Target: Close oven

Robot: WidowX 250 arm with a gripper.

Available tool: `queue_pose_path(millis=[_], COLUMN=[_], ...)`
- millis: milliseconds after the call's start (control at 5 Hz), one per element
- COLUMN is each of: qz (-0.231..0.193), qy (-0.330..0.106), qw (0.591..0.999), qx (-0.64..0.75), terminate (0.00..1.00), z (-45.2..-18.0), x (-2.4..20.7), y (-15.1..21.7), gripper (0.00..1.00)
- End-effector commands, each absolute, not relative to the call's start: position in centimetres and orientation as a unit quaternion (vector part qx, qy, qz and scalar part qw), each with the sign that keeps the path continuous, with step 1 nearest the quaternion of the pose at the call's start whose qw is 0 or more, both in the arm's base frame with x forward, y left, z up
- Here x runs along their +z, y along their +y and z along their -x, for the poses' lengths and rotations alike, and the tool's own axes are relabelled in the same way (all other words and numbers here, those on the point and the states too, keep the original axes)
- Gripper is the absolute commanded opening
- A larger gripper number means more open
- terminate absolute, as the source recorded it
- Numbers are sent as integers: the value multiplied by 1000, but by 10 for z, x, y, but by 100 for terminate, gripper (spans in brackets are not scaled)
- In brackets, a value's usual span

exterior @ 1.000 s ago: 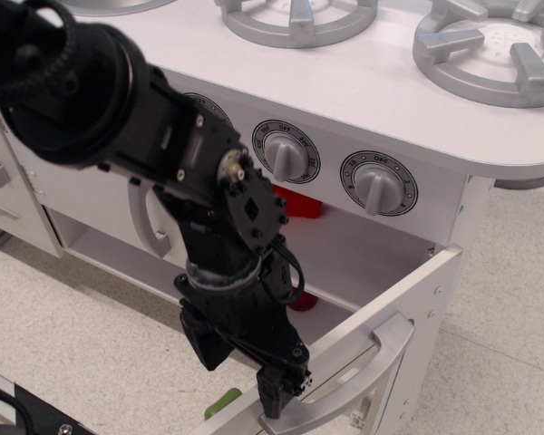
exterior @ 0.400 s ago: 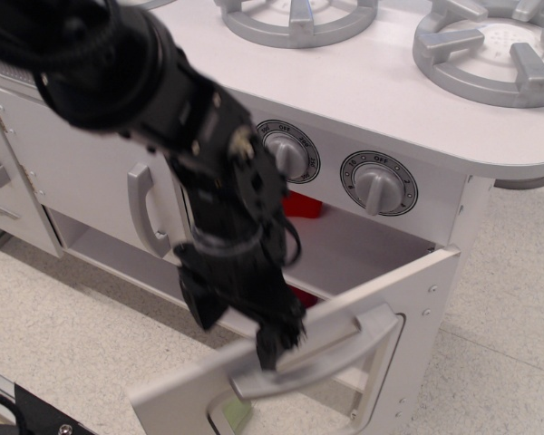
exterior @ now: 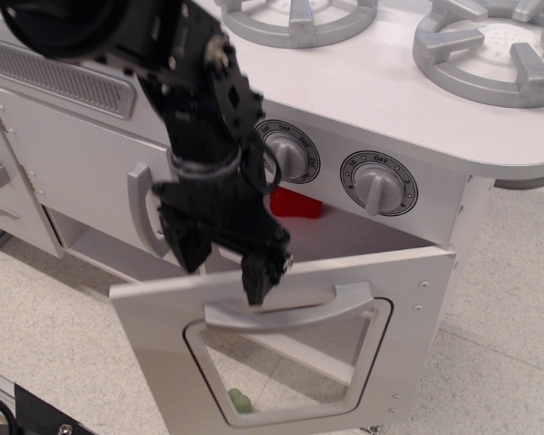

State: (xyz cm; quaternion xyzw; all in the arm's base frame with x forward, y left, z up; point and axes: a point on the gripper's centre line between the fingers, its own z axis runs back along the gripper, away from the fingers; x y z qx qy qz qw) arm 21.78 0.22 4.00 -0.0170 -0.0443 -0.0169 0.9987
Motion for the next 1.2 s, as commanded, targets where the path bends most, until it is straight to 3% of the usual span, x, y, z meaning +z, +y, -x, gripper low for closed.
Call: queue_pose_path(millis=[0,400,600,800,1000], qz=[22,8,15,63,50], qy=[-22,-53,-80,-97,-127], qw=[999,997,995,990,985], qx=[10,47,51,78,103], terminate=[0,0,0,0,0], z=[-199,-198,-201,-214,-238], x=[38,-20,-30,-16,-13], y=[0,2,5,11,17], gripper=[100,100,100,100,100])
